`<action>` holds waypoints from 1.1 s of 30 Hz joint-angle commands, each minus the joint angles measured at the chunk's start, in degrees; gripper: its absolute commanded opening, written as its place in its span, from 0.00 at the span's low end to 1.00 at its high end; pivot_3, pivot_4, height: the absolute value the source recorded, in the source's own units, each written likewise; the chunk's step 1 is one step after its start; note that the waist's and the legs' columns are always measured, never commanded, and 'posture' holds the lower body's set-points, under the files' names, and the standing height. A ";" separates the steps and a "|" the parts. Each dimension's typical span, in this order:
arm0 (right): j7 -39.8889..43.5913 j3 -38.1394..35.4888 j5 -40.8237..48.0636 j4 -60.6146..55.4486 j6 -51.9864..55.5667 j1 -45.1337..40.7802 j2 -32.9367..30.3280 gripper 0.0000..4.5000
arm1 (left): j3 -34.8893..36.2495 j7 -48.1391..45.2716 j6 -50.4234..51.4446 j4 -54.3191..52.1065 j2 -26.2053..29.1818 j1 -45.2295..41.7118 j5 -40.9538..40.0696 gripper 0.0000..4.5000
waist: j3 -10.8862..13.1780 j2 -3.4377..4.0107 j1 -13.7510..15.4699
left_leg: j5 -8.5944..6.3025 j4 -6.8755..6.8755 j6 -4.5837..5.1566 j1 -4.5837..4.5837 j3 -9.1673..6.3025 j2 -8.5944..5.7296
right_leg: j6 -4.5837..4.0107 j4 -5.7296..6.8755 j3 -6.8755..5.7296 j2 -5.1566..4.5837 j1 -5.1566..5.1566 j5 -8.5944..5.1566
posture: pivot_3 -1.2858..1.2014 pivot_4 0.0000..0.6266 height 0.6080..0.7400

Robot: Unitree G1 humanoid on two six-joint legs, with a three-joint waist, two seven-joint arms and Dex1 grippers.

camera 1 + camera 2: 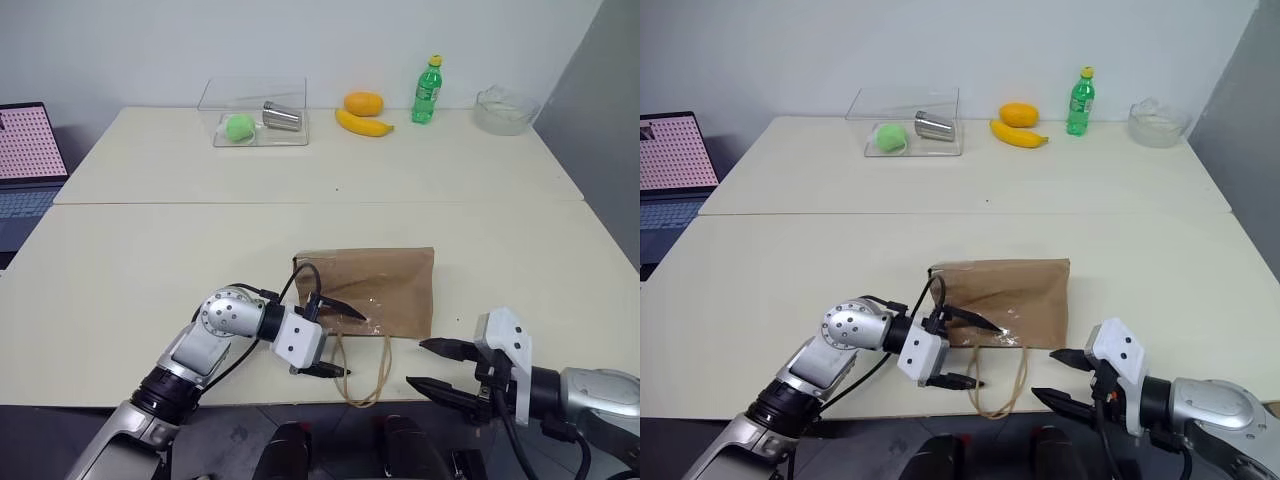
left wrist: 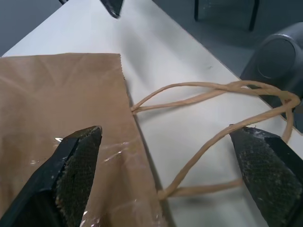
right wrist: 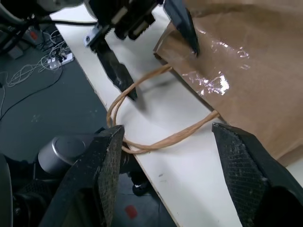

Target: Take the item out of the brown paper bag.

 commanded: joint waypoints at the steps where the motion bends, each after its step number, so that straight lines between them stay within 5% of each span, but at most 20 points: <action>1: -3.11 -0.44 3.65 -6.55 -2.44 0.63 -2.19 0.68 | -1.68 1.44 -3.47 1.44 -1.61 -0.88 1.56 1.00 | 0.00 0.00 0.05 | 0.00 0.00 0.00 0.03 -0.02 0.00 | 0.00 -0.03 -0.01 0.00 0.05 0.00 | 0.52 0.24 1.00; 5: -5.55 -0.18 5.57 -6.55 -3.85 1.08 -4.48 0.68 | -2.85 1.50 -4.04 1.88 -3.36 -1.14 0.94 1.00 | 0.00 0.00 0.06 | -0.01 0.00 0.01 0.08 -0.06 0.00 | 0.01 -0.12 -0.05 -0.01 0.16 0.00 | 0.52 0.24 1.00; 8: -7.05 -0.46 6.77 -6.55 -4.80 1.89 -5.96 0.70 | -3.01 0.97 -3.11 1.38 -4.43 -1.62 -1.15 0.88 | 0.00 0.00 0.05 | -0.01 -0.02 0.02 0.17 -0.07 0.01 | 0.01 -0.13 -0.06 0.00 0.24 0.00 | 0.52 0.24 1.00; 20: -9.80 -1.61 9.18 -6.55 -7.66 3.99 -10.43 0.70 | -2.01 -1.44 5.29 0.07 -6.54 -7.35 -7.18 0.02 | 0.00 0.00 0.07 | -0.04 -0.02 0.07 0.32 -0.08 -0.01 | 0.28 -0.26 -0.07 -0.01 0.46 -0.17 | 0.52 0.24 1.00; 25: -8.13 3.91 6.96 -6.55 -13.34 2.34 -14.98 0.70 | -0.34 1.53 17.80 -0.43 -9.78 -11.52 -10.00 0.00 | 0.01 -0.02 0.07 | -0.05 -0.02 0.08 0.32 -0.08 -0.01 | 0.30 -0.27 -0.08 0.00 0.48 -0.18 | 0.52 0.24 1.00; 33: -9.80 12.82 1.66 -6.55 -14.95 -2.07 -17.60 0.70 | 1.05 5.37 23.75 0.48 -13.28 -14.64 -9.52 0.00 | 0.03 -0.05 0.10 | -0.05 -0.01 0.09 0.30 -0.09 -0.03 | 0.34 -0.32 -0.07 -0.01 0.48 -0.20 | 0.52 0.24 1.00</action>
